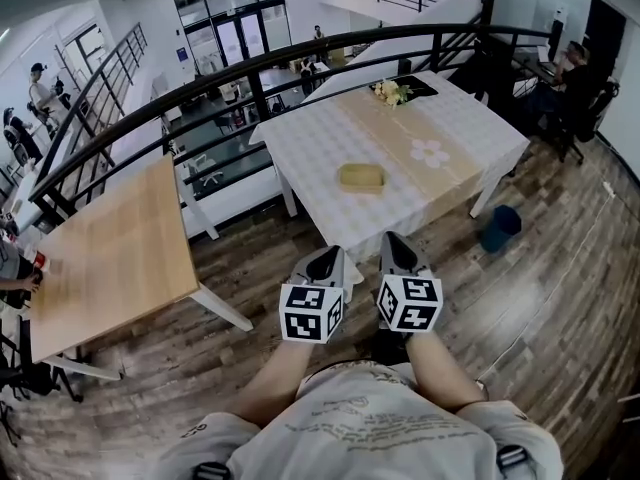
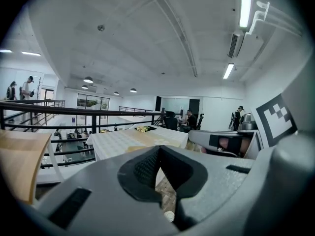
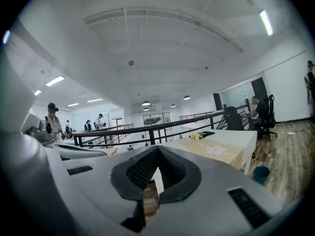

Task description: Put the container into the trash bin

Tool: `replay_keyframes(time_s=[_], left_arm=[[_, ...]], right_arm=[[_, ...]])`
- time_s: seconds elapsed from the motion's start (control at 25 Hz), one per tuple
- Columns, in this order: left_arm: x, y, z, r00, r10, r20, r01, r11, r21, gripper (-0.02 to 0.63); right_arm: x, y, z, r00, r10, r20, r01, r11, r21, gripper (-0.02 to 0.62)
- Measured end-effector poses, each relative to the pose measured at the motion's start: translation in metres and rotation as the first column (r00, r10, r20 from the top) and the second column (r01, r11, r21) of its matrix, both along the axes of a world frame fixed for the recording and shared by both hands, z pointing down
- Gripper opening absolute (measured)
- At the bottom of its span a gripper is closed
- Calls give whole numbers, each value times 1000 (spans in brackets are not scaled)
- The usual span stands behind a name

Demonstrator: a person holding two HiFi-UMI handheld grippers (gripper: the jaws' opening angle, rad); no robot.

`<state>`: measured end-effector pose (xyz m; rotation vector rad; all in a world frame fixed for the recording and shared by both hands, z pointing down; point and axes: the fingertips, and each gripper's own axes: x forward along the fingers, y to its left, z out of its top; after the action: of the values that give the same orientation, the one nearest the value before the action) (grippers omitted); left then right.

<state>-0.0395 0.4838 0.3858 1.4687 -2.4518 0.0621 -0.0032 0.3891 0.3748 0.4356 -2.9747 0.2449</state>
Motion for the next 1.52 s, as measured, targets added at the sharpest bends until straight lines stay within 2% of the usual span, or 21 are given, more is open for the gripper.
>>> replay_keyframes(time_s=[0.32,0.68,1.16,1.52], left_arm=[[-35,-24,-7,999,-43,20,43,998,36,5],[-86,-87,-8,998,-54,32,53,998,34,6],[-164,-184,-2,992,-128,5,128,992,-11,6],[-223,-248,7,975,-222,-21,221,974,-53,6]], right_arm=[[-33,-32,6,1000,0,-1,0,1000,-4,3],[-82,-97,8,1000,-5,0,5,1000,2,3],[-163,-200,16,998,-56,-37,55,998,-31,3],[-224,-270,21,990,-126,-66,123,991,-59,3]])
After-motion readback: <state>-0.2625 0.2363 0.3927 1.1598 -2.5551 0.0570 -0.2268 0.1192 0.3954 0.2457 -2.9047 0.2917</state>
